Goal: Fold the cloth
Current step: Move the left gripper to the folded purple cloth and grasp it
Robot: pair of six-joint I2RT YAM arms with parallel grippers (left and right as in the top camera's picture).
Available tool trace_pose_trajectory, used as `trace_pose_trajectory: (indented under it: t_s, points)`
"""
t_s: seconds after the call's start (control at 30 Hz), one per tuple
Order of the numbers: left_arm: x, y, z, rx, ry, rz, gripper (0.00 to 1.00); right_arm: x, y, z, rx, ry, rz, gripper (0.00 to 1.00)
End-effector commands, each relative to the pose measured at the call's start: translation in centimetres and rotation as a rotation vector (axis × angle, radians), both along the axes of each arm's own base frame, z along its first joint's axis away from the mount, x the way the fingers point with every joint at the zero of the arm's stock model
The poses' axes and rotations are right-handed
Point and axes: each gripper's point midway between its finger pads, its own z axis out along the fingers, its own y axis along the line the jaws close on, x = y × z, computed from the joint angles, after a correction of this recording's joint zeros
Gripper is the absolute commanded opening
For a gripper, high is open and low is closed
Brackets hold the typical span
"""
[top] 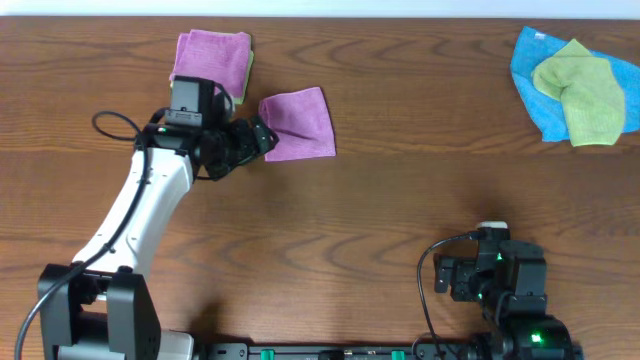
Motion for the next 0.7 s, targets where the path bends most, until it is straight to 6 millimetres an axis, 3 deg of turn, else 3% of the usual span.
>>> trace_pose_trajectory:
  t_s: [0.0,0.13,0.23,0.37,0.47,0.57,0.67]
  points:
    - [0.0,-0.5,0.8,-0.025,-0.005,0.015,0.95,-0.1,-0.3,-0.2,-0.001,0.003,-0.028,0.99]
    - [0.4,1.4,0.0,0.077,-0.008,0.071,0.95,-0.1,-0.3,-0.2,-0.001,0.003,-0.028,0.99]
    - [-0.3,1.3,-0.2,0.063,0.034,0.082,0.95,-0.1,-0.3,-0.2,-0.001,0.003,-0.028,0.99]
    - [-0.7,1.6,-0.5,-0.069,0.214,0.416,0.95,-0.1,-0.3,-0.2,-0.001,0.003,-0.028,0.99]
    - [-1.0,-0.2,-0.8,-0.151,0.321,0.642,0.95,-0.1,-0.3,-0.2,-0.001,0.003,-0.028,0.99]
    - [-0.1,-3.4,-0.6,-0.125,0.205,0.777,0.95,-0.1,-0.3,-0.2,-0.001,0.003,-0.028,0.99]
    - [-0.9,-5.4,-1.2,-0.156,0.143,1.047,0.95,-0.1,-0.3,-0.2,-0.001,0.003,-0.028,0.99]
